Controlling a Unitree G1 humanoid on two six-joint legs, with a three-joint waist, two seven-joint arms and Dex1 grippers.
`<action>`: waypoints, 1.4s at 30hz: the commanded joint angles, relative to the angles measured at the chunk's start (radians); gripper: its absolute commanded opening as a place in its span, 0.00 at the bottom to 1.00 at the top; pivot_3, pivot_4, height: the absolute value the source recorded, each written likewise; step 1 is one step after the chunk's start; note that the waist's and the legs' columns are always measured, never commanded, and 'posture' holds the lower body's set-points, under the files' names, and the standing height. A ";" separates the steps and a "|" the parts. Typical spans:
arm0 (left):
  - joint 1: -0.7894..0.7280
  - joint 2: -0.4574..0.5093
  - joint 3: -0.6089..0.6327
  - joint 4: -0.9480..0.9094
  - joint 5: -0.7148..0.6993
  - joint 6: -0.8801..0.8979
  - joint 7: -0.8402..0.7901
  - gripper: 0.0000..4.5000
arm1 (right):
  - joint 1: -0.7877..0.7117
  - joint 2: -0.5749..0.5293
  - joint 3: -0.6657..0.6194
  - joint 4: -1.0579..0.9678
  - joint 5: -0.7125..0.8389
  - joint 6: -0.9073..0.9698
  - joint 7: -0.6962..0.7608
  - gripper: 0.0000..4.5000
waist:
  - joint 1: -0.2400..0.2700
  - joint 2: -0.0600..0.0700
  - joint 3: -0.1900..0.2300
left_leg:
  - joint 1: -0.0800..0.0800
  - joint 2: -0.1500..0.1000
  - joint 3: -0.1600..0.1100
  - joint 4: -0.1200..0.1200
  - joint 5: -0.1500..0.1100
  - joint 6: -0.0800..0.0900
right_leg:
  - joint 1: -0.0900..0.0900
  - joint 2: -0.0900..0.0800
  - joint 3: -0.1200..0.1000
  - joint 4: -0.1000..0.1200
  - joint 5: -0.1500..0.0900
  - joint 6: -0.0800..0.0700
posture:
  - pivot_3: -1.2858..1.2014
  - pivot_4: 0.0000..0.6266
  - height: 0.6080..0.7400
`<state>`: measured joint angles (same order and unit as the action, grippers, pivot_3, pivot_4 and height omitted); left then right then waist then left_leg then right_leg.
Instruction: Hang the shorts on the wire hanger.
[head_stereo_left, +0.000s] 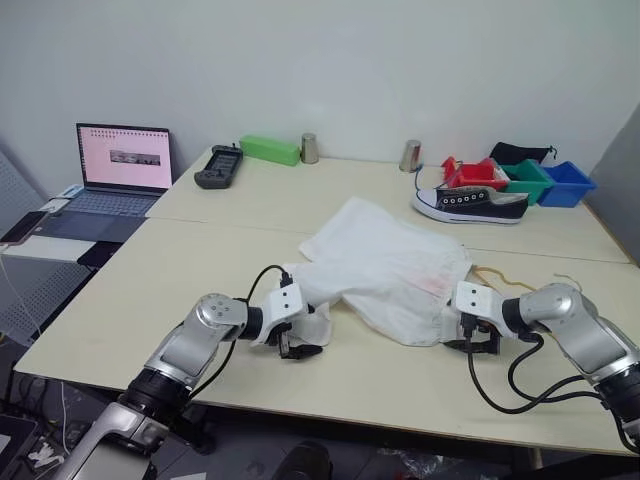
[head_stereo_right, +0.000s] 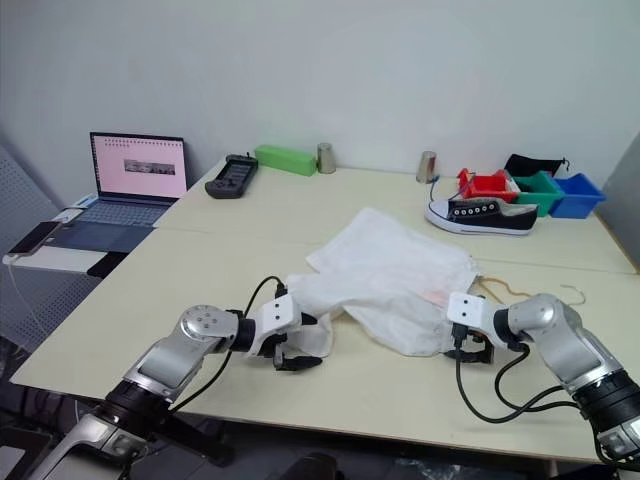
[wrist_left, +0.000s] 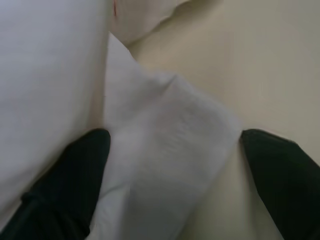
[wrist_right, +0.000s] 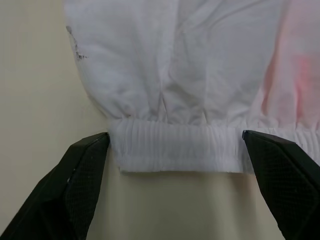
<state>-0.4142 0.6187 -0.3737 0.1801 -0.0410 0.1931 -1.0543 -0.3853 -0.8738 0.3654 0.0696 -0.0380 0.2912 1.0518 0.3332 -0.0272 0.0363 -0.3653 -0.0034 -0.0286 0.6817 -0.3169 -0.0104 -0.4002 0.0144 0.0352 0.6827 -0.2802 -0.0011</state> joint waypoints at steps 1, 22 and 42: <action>-0.018 -0.011 -0.014 0.059 0.056 -0.050 0.015 1.00 | -0.025 0.005 0.002 0.030 -0.029 -0.038 0.029 1.00 | 0.000 0.001 -0.001 | 0.001 0.000 0.000 0.000 0.000 0.000 | 0.001 0.000 0.000 0.000 0.000 0.000 | 0.67 0.00 1.00; -0.088 0.050 0.143 0.146 0.003 -0.110 0.010 0.02 | -0.018 0.023 -0.056 0.016 -0.026 -0.028 0.060 0.00 | 0.000 0.002 -0.001 | 0.002 -0.001 -0.005 0.001 0.000 0.000 | 0.005 0.000 -0.004 -0.001 0.000 0.000 | 0.67 0.00 1.00; -0.048 0.408 0.212 0.061 -0.176 0.052 -0.485 0.01 | 0.125 -0.223 -0.186 -0.268 0.170 0.113 0.272 0.00 | -0.001 0.008 0.003 | 0.002 -0.002 -0.021 0.001 0.000 0.000 | 0.012 0.002 -0.024 -0.003 -0.008 -0.003 | 0.68 0.00 1.00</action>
<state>-0.4061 1.0190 -0.1510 0.1524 -0.3014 0.3309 -1.5511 -0.2140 -1.0783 0.2154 -0.2545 0.1417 0.4006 1.3195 0.3321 -0.0196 0.0396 -0.3632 -0.0055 -0.0497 0.6824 -0.3169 -0.0105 -0.3885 0.0168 0.0102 0.6803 -0.2889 -0.0044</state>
